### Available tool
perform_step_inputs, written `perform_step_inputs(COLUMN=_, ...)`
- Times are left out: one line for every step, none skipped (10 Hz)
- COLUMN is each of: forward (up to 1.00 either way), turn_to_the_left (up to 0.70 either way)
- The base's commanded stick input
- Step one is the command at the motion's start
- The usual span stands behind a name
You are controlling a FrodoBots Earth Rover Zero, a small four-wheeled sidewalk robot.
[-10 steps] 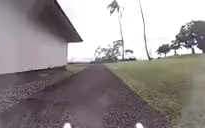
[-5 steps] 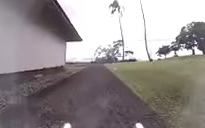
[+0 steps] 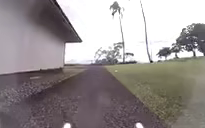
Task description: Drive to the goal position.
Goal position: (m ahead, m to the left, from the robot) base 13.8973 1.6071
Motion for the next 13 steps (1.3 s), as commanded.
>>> perform_step_inputs(forward=0.7, turn_to_the_left=0.0)
perform_step_inputs(forward=0.7, turn_to_the_left=0.0)
perform_step_inputs(forward=0.7, turn_to_the_left=0.0)
perform_step_inputs(forward=0.7, turn_to_the_left=0.0)
perform_step_inputs(forward=0.7, turn_to_the_left=0.0)
perform_step_inputs(forward=0.7, turn_to_the_left=0.0)
perform_step_inputs(forward=0.7, turn_to_the_left=0.0)
perform_step_inputs(forward=0.7, turn_to_the_left=0.0)
perform_step_inputs(forward=0.7, turn_to_the_left=0.0)
perform_step_inputs(forward=0.7, turn_to_the_left=0.0)
perform_step_inputs(forward=0.7, turn_to_the_left=0.0)
perform_step_inputs(forward=0.7, turn_to_the_left=0.0)
perform_step_inputs(forward=0.7, turn_to_the_left=0.0)
